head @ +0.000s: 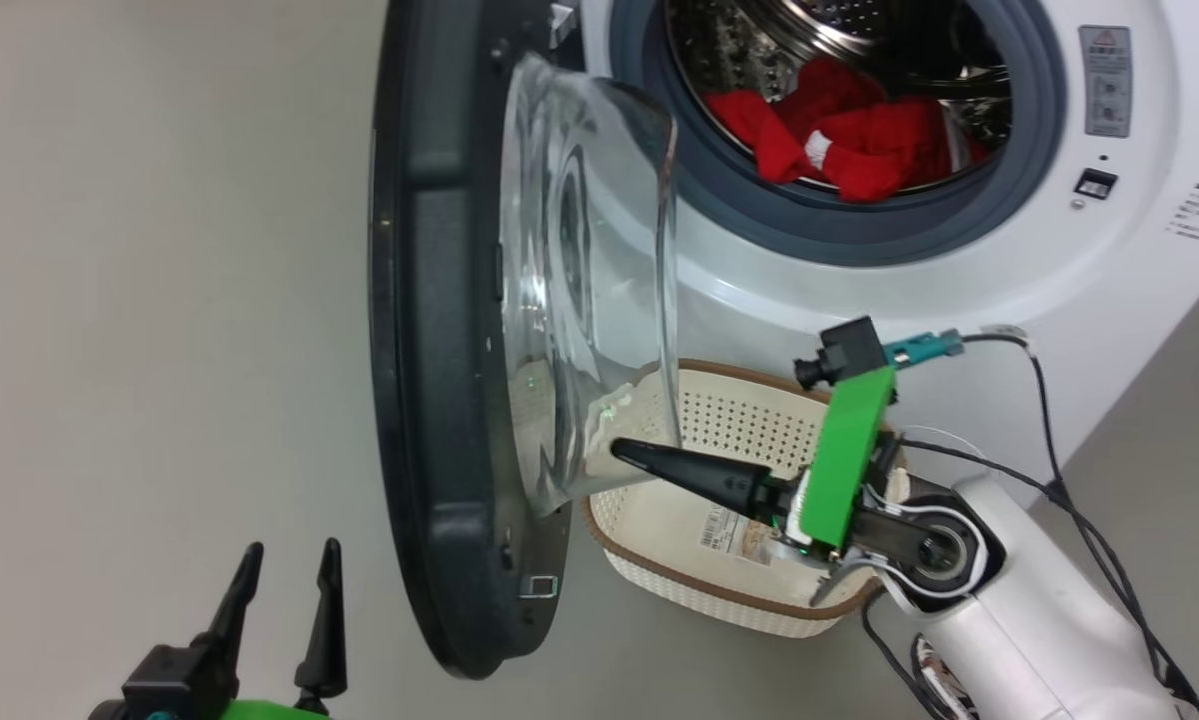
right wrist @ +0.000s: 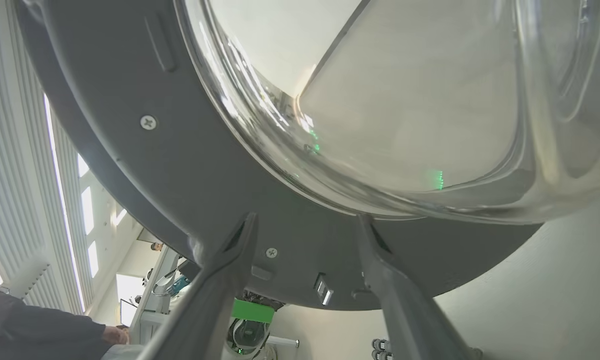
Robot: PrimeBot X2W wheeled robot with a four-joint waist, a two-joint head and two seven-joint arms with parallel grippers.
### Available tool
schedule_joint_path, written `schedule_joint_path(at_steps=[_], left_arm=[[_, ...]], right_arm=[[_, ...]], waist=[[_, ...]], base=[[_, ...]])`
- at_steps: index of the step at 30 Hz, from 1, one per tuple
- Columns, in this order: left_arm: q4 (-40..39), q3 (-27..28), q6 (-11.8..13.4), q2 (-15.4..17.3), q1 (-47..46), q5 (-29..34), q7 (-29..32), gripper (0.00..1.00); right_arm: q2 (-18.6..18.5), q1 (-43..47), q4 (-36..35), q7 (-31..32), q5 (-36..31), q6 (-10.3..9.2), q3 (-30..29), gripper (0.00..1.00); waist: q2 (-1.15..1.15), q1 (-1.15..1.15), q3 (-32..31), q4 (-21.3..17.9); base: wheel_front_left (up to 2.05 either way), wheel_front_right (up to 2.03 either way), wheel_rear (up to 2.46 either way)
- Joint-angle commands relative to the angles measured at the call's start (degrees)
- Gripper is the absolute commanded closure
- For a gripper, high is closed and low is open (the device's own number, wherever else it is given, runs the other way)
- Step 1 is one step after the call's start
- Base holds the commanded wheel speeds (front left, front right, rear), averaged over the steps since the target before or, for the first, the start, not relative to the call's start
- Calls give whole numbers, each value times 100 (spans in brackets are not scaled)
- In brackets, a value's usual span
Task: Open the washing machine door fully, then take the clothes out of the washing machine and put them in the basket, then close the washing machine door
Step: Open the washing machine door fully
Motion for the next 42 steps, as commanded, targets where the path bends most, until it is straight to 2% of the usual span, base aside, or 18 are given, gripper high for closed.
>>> schedule_joint_path(at_steps=[1,11,20,24,36,39,42], left_arm=[[-99,243,-45,95,-159,56,-47,0],[-78,409,-82,95,-100,111,-47,0],[-72,502,-106,95,-88,119,-47,0],[-55,534,-115,95,-87,123,-47,0],[7,619,-133,95,-81,127,-47,0],[4,637,-134,95,-67,132,-47,0],[-6,648,-137,95,-51,141,-47,0]], right_arm=[[-25,77,-177,-127,-149,10,60,0],[-687,447,-152,-812,-555,10,277,0],[-1324,629,-25,-1914,-1131,10,760,0],[-1579,596,89,-2715,-1576,10,1099,0],[-1857,341,565,-5094,-2410,10,2263,0],[-1848,291,731,-5291,-2700,10,2272,0],[-1749,361,663,-5312,-3189,10,1703,0]], waist=[[0,0,-43,-112],[0,0,-117,-333],[0,0,-128,-455],[0,0,-138,-473],[0,0,-199,-484],[0,0,-216,-487],[0,0,-215,-495]], base=[[0,0,0],[0,0,0],[0,0,0],[0,0,0],[0,0,0],[0,0,0],[0,0,0]])
